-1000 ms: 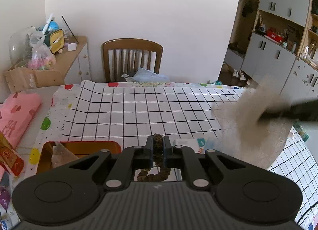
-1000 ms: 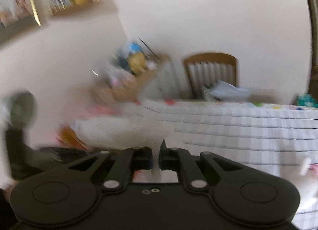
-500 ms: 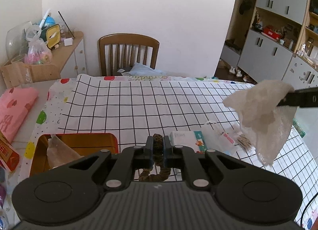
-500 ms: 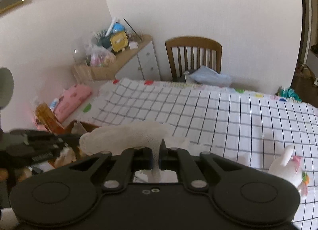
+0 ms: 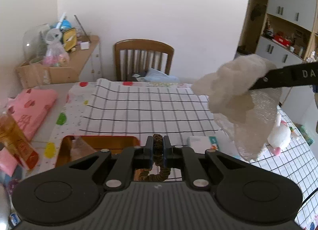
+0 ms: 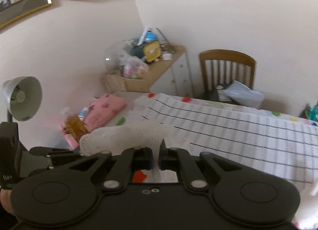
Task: Organize soft objects
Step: 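Lift the scrunchie and mesh cloth with both grippers and carry them over the tin box, then lower the mesh cloth into the tin box and open the right gripper while the left releases the scrunchie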
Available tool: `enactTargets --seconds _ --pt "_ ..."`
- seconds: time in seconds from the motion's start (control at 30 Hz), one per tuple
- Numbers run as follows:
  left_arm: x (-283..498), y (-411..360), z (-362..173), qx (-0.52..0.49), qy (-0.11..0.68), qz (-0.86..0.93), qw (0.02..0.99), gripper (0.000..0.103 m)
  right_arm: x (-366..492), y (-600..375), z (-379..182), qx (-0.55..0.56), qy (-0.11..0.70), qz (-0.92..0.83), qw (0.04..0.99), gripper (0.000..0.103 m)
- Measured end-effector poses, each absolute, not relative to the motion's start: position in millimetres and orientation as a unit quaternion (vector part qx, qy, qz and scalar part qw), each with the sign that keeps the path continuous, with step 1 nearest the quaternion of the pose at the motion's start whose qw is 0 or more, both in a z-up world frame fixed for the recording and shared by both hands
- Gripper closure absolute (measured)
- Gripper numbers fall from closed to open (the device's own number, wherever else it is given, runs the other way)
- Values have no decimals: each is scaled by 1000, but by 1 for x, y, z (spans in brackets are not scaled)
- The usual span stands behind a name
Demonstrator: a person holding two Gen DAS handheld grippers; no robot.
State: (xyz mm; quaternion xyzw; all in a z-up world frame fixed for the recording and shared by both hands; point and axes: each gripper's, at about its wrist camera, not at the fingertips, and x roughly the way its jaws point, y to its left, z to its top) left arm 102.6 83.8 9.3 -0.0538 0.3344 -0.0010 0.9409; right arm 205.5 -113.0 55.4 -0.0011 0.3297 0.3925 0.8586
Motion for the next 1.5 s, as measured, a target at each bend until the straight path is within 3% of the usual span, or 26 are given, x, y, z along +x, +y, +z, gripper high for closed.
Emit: enactTargets --seconds 0.97,1.5 --pt "78 156 -9 -94 349 94 928 94 229 24 7 95 364 492 785 98" --pt "104 161 -61 -110 388 84 911 94 248 42 -73 -11 419 428 801 98"
